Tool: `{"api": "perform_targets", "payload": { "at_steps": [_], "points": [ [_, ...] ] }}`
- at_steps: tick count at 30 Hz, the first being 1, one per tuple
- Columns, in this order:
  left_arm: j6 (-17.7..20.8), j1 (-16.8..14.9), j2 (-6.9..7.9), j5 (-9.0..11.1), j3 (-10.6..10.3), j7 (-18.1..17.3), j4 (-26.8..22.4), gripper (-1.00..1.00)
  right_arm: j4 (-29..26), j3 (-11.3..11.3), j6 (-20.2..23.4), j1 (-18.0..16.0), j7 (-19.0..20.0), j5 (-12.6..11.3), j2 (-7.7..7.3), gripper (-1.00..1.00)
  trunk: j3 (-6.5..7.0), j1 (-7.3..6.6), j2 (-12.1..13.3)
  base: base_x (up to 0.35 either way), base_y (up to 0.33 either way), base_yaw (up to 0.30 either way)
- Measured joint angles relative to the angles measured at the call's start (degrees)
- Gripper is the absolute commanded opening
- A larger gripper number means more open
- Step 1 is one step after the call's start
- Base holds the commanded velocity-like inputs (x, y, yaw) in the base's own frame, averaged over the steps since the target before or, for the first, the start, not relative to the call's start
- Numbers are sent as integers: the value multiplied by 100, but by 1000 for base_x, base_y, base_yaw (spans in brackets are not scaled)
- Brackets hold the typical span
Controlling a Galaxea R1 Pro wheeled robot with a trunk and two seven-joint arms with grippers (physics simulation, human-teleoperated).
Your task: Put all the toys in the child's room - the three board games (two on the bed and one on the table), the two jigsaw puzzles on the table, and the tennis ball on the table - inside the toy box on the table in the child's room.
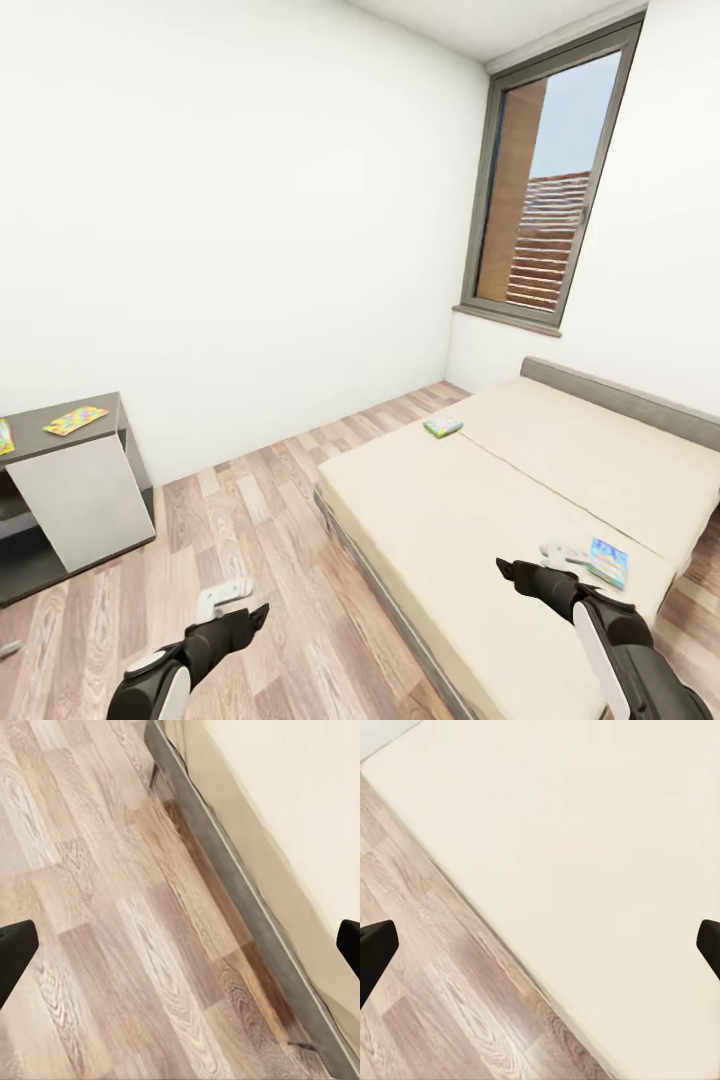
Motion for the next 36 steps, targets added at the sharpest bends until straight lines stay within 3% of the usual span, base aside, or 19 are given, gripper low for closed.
{"api": "perform_targets", "payload": {
  "at_steps": [7,20,36],
  "points": [
    [-38,-1,-14,-10,-15,1,-1,100,27,4,-36,0,-66,-2,8,100,0,2,0,-212,-7,252],
    [-45,-1,-7,-11,-19,1,-2,100,53,4,-53,1,-86,-21,12,100,0,0,0,-53,0,67],
    [-48,0,-12,-21,-19,8,1,100,73,2,-53,0,-92,10,124,100,0,0,0,-29,-35,269]
  ]
}}
